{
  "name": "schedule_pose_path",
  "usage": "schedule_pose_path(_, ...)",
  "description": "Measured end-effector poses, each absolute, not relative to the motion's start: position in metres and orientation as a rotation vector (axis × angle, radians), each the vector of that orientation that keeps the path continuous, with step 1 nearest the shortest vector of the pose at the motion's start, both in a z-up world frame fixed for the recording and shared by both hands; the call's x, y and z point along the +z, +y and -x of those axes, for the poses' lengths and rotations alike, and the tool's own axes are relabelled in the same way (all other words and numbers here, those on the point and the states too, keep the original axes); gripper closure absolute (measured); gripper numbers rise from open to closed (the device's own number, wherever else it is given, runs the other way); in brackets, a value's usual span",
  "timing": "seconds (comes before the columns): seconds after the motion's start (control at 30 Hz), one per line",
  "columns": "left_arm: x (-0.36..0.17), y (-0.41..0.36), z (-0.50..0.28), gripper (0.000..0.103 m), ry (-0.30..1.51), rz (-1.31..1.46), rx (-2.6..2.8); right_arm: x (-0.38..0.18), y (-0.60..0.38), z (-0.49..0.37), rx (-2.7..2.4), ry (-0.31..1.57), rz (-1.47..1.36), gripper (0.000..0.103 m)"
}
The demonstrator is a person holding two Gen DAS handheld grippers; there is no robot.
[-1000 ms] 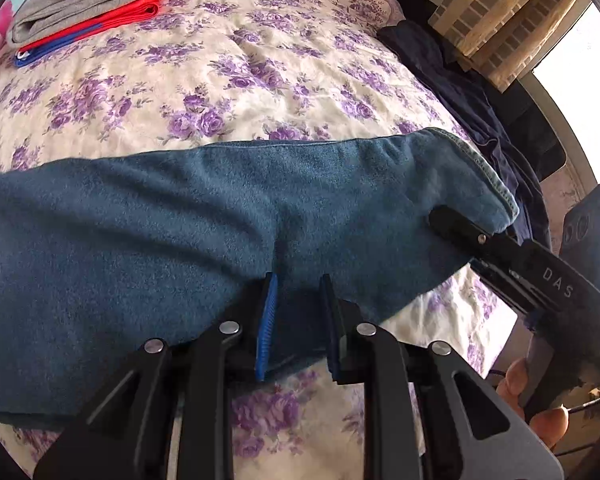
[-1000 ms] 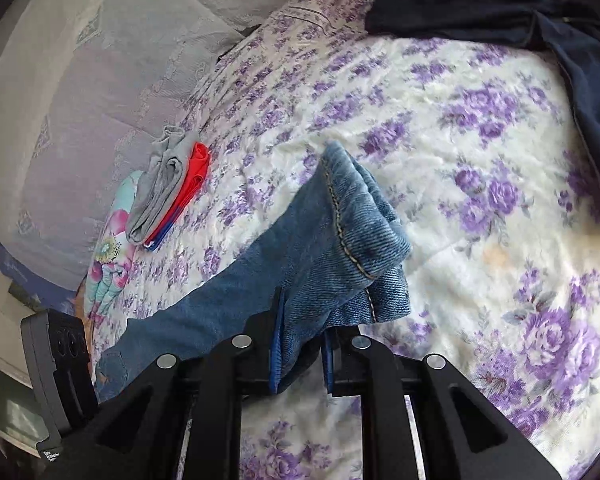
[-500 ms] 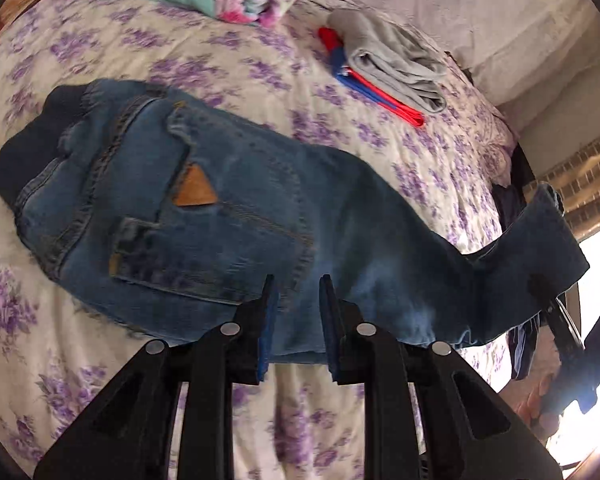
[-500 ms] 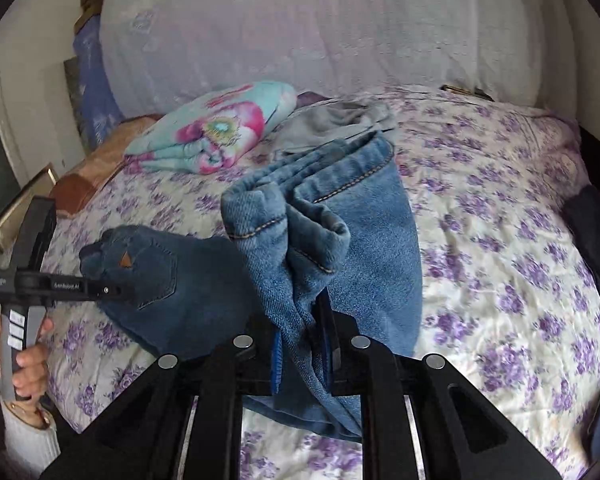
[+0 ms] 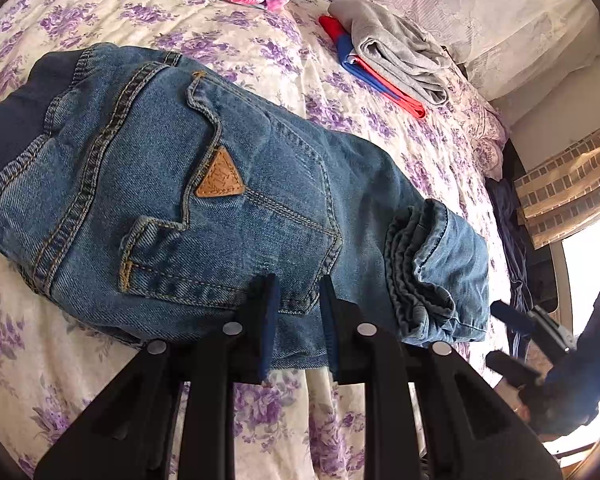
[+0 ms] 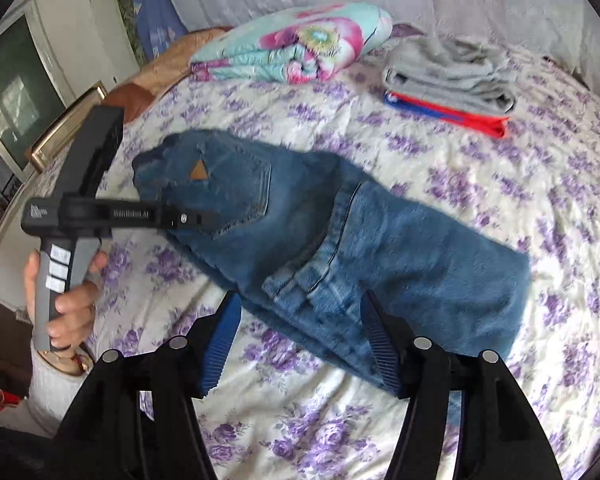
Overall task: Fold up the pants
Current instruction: 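Lift the hems with the right tool and fold them toward the waistband held by the left tool, then lay the folded hems on the jeans and open both tools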
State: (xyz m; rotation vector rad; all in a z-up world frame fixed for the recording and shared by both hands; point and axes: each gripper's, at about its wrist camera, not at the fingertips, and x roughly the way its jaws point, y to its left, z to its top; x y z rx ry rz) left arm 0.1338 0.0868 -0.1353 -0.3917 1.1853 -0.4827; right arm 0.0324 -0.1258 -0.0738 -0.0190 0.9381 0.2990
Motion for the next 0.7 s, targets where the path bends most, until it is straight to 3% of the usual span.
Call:
schedule_pose_path(0.03, -0.136, 0.087, -0.134, 0.083, 1.183, 0.393, -0.485, -0.069, -0.126, -0.034, 0.271, 0.906, 0.035, 0.043)
schedule_pose_path(0.07, -0.136, 0.088, -0.134, 0.083, 1.183, 0.395, -0.487, -0.069, -0.127, -0.039, 0.245, 0.898, 0.046, 0.064)
schedule_pose_path(0.13, -0.136, 0.089, -0.134, 0.083, 1.186, 0.4, -0.491, -0.082, -0.129, -0.053, 0.266, 0.962, 0.0, 0.094)
schedule_pose_path(0.33, -0.136, 0.09, -0.133, 0.083, 1.189, 0.401, -0.494, -0.149, -0.119, -0.082, 0.273, 1.135, -0.032, 0.092)
schedule_pose_path(0.43, -0.136, 0.089, -0.133, 0.083, 1.19, 0.399, -0.494, -0.128, -0.118, -0.084, 0.29, 1.152, -0.048, 0.091)
schedule_pose_path(0.57, -0.137, 0.089, -0.134, 0.083, 1.189, 0.405, -0.493, -0.089, -0.129, -0.1, 0.238, 1.041, -0.066, 0.09)
schedule_pose_path(0.7, -0.137, 0.089, -0.134, 0.083, 1.195, 0.406, -0.492, -0.1, -0.136, -0.139, 0.213, 1.096, -0.113, 0.09)
